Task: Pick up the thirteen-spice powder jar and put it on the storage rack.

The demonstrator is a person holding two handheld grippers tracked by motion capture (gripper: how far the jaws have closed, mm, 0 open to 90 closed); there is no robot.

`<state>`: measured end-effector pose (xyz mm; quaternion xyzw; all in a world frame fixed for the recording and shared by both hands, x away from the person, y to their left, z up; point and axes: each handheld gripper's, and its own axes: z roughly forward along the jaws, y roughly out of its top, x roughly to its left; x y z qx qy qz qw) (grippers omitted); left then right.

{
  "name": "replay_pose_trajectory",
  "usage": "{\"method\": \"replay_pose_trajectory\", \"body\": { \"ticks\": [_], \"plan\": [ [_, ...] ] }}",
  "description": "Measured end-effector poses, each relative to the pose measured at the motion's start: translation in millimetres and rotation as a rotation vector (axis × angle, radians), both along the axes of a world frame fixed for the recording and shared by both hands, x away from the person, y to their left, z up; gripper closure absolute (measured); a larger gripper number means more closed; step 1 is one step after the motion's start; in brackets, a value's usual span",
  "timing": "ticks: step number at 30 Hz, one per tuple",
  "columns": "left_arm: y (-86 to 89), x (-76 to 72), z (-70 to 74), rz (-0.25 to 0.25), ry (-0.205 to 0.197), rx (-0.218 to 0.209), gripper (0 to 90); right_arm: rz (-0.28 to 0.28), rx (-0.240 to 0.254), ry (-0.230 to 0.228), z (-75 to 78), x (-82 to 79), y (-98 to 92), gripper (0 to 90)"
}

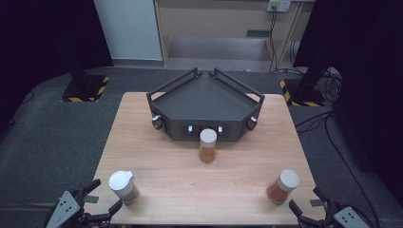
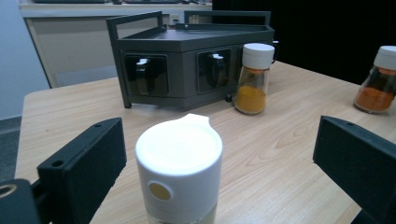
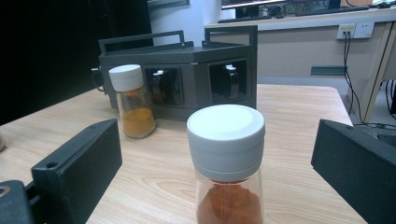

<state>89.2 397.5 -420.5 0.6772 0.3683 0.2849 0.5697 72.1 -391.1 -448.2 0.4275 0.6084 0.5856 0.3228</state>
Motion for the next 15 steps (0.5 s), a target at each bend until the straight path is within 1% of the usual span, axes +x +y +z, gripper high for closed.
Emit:
{"method": "replay_pose_trajectory", "body": {
  "ticks": [1, 3, 6, 9, 13, 15],
  "plan": [
    [-0.7, -0.9, 1.0, 0.002, -0.003, 0.009, 1.3, 0.006, 0.0, 0.0, -0.2, 1.4, -0.6, 2.0],
    [-0.9, -1.2, 1.3, 0.003, -0.004, 0.013, 1.3, 0.011, 0.001, 0.002, -0.2, 2.5, -1.2, 1.9],
    [0.2, -1.2, 0.5, 0.0, 0.003, 0.001, 1.3, 0.009, 0.002, -0.003, 0.7, 2.1, -1.1, 1.9],
    [1.2, -1.5, 0.2, 0.005, 0.001, -0.003, 1.3, -0.002, -0.002, -0.011, 1.6, -0.5, -0.9, 1.8],
    [2.3, -1.5, -0.3, 0.002, 0.003, 0.0, 1.3, -0.004, 0.006, -0.012, 2.1, -2.3, -2.2, 1.8],
    [2.2, -2.3, 0.2, 0.002, -0.002, 0.004, 1.3, -0.005, 0.004, -0.009, 1.8, -3.1, -2.2, 1.8]
  ]
}}
